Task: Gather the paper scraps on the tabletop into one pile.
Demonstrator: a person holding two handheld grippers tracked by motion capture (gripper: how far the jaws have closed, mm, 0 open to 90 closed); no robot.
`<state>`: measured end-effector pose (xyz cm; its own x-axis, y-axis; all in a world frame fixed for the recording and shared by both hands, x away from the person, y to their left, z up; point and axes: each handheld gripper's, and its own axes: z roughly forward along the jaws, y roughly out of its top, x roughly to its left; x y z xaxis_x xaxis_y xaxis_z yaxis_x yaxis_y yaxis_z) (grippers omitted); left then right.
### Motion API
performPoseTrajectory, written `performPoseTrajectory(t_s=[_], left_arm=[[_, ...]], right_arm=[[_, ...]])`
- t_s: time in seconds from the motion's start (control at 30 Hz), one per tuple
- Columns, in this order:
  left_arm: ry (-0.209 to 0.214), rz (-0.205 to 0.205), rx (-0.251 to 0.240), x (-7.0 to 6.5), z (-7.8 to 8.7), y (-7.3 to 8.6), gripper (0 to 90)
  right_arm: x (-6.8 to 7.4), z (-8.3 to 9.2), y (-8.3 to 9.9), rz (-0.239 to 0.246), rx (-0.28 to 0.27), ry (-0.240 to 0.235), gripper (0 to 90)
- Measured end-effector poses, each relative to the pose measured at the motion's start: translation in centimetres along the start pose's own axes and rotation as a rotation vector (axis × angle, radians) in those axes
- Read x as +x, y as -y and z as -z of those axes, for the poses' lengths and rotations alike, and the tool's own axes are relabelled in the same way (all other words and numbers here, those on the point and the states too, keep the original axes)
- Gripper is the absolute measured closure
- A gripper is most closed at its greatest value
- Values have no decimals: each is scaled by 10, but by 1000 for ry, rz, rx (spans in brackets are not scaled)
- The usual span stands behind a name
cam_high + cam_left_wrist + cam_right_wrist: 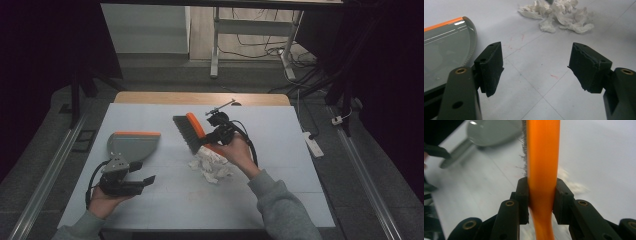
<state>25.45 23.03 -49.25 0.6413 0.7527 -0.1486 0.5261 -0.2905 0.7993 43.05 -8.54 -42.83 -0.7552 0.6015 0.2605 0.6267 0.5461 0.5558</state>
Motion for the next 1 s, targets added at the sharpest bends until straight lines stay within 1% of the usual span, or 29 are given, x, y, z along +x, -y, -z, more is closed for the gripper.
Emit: performPoseTrajectory(t_s=[0.07, 0.17, 0.23, 0.3, 0.37, 0.4, 0.43, 0.53, 0.63, 0.7, 0.73, 0.77, 0.8, 0.9, 0.93, 1.0], left_arm=[[0, -1, -1, 0, 0, 0, 282], [3, 2, -1, 0, -1, 0, 283], [6, 1, 1, 0, -2, -1, 283], [8, -3, 2, -1, -3, -1, 282], [10, -6, 1, -1, -3, -2, 282], [12, -6, 1, -1, -2, -2, 282], [12, -7, -1, -1, -2, -2, 282], [13, -6, -3, -1, -2, -2, 282], [14, -8, -2, -2, -3, -2, 282], [13, -8, -1, -2, -3, -3, 282], [13, -8, -1, -2, -3, -3, 282], [12, -7, -1, -2, -3, -3, 282], [11, -7, -1, -1, -3, -3, 282], [9, -5, 1, -1, -3, -2, 282], [10, -4, 1, -1, -3, -2, 282], [7, -3, 1, 0, -3, -2, 282]], right_arm=[[-8, 11, 10, -4, 12, 43, 697], [-18, 30, 28, -8, 49, 116, 697], [-24, 42, 38, -8, 79, 179, 697], [-31, 52, 46, -22, 100, 219, 697], [-35, 61, 52, -36, 126, 258, 697], [-37, 63, 55, -42, 145, 284, 697], [-39, 65, 58, -50, 162, 299, 697], [-45, 65, 66, -82, 211, 293, 697], [-51, 56, 72, -117, 249, 294, 697], [-55, 48, 71, -133, 260, 273, 697], [-56, 43, 70, -140, 263, 263, 697], [-56, 39, 67, -135, 252, 261, 698], [-55, 36, 63, -137, 254, 250, 697], [-50, 22, 51, -127, 245, 189, 697], [-47, 16, 47, -121, 237, 161, 697], [-44, 10, 42, -109, 211, 161, 697]])
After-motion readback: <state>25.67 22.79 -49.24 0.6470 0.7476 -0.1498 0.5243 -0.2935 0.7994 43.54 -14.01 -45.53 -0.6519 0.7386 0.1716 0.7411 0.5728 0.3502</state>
